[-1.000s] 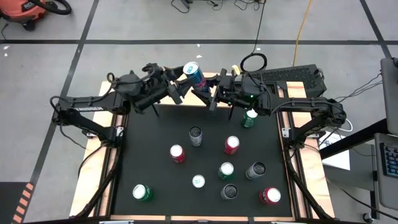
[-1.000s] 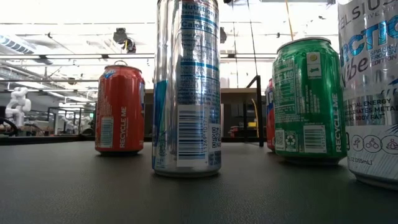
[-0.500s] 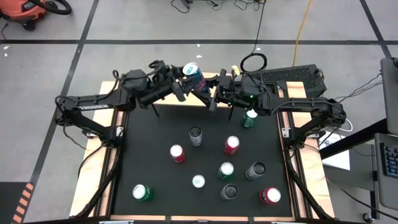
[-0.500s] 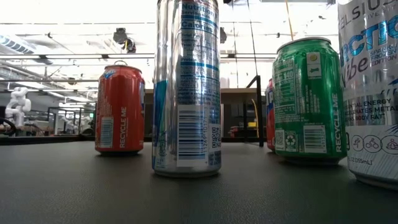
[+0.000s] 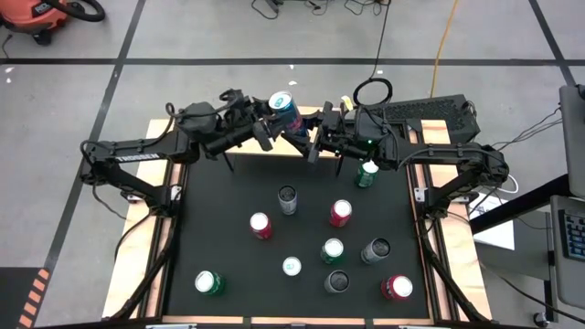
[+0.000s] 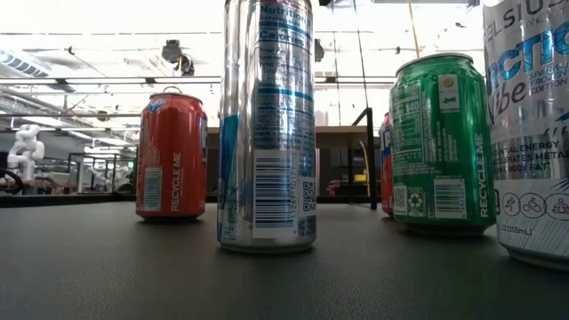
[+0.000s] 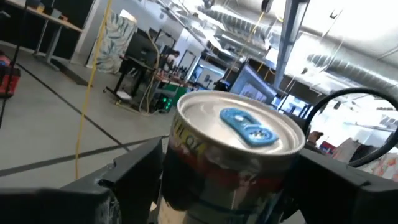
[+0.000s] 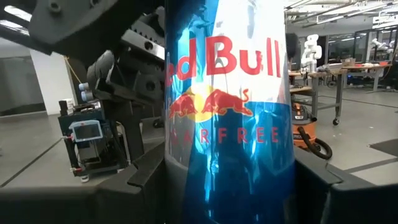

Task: Place canned beverage on shelf
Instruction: Put the bottom left blue soda can on the shelf

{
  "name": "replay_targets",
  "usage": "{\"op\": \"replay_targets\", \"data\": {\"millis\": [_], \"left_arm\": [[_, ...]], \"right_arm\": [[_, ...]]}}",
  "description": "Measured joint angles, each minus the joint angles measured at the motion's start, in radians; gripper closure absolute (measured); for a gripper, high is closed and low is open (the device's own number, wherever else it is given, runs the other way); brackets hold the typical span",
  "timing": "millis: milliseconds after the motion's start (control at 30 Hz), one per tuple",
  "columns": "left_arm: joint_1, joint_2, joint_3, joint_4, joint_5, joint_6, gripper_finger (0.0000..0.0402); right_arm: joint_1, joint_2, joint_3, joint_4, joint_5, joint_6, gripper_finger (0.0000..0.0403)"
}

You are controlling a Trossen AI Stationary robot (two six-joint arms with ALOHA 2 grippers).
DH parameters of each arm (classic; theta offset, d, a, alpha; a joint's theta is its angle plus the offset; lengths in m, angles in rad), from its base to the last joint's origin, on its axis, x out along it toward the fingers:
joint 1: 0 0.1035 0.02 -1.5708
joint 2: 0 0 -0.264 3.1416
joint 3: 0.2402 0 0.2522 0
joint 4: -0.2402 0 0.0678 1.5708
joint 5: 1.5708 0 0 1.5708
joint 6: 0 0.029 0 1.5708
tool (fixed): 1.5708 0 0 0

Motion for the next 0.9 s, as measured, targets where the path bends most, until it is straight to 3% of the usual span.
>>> {"op": "replay_targets", "data": {"millis": [633,900], "left_arm": [[0.0,0.0,0.0,0.022,-0.001,0.011,0.0137],[0.0,0.0,0.0,0.017,-0.005,0.009,0.0141]], "right_arm": [[0.0,0.0,0.001,-0.006,0.0,0.004,0.0185],[0.0,0.0,0.002,-0.013,0.0,0.005,0.0185]]}}
